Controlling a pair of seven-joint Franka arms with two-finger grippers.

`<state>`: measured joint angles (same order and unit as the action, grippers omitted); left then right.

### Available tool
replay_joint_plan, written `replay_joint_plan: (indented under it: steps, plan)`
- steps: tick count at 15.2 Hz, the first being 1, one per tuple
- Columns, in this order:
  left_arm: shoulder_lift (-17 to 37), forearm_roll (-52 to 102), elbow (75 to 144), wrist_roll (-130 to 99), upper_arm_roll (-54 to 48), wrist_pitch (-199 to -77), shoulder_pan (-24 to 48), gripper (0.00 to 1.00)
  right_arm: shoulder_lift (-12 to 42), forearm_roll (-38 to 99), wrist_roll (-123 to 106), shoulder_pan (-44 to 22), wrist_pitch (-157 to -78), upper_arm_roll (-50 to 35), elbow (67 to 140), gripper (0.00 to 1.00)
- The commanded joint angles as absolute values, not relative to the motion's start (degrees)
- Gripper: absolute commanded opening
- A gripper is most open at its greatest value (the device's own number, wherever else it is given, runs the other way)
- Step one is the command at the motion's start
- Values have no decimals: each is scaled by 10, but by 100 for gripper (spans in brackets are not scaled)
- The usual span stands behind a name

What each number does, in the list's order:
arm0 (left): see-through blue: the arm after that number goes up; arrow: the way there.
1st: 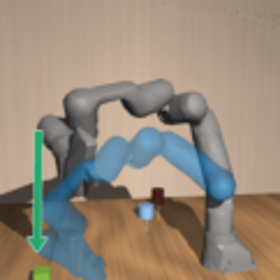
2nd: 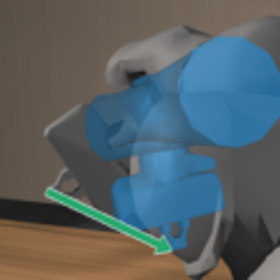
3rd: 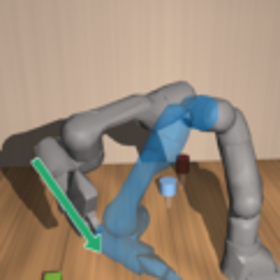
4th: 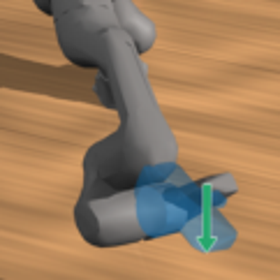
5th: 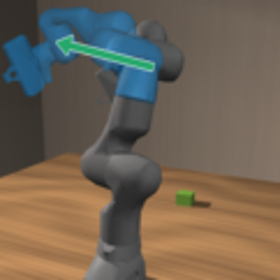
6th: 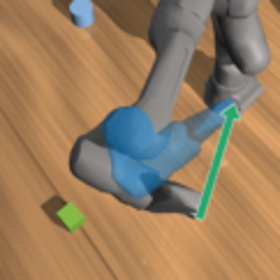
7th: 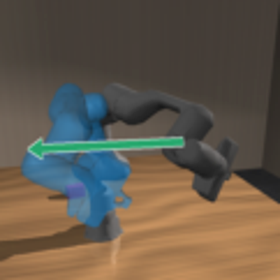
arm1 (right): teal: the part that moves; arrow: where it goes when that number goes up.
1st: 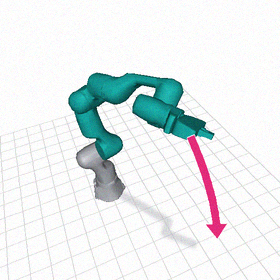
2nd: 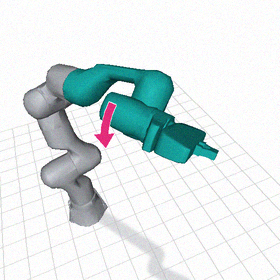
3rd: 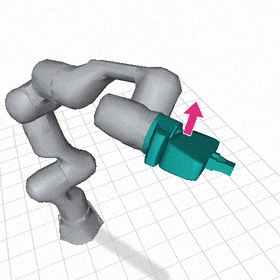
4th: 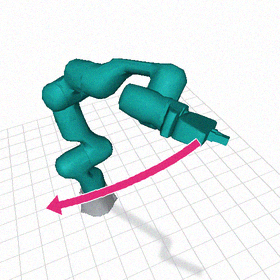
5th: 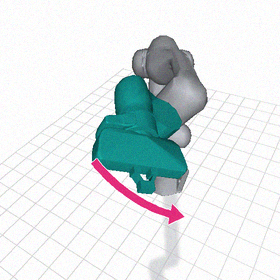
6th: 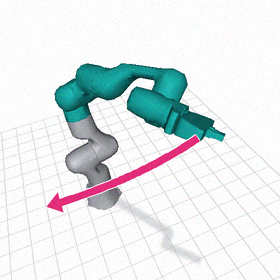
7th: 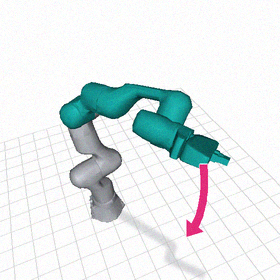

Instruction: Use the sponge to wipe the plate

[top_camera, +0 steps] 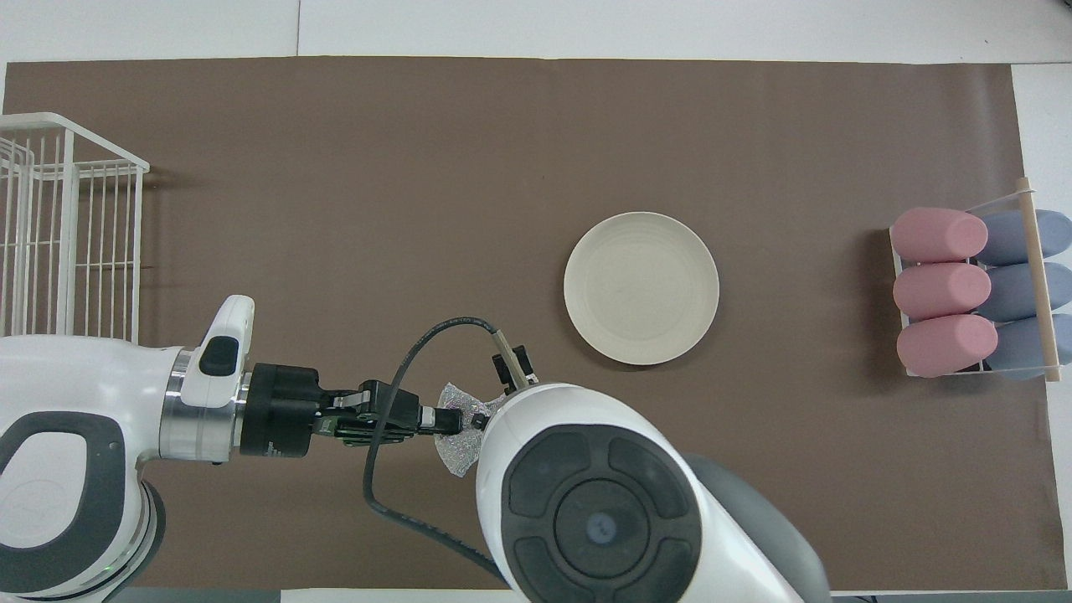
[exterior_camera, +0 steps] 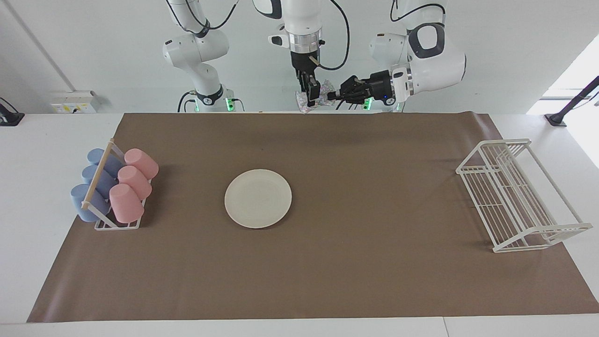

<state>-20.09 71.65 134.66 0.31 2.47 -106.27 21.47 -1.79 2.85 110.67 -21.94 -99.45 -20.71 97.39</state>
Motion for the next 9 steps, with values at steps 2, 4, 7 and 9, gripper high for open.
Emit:
replay_joint_plan:
  steps: [2,4,7,9]
  plan:
    - [-194,715,1344,-16,31,-1078,221,0,-41,14,887,-161,-941,-209,977,100]
    - [-187,653,1326,-40,29,-1086,223,0,-54,15,744,-116,-911,-208,977,100]
    - [-157,564,1288,-121,18,-1101,229,0,-63,15,559,-45,-900,-206,974,100]
    - [-135,493,1249,-186,10,-1100,229,0,-69,15,451,1,-897,-205,974,100]
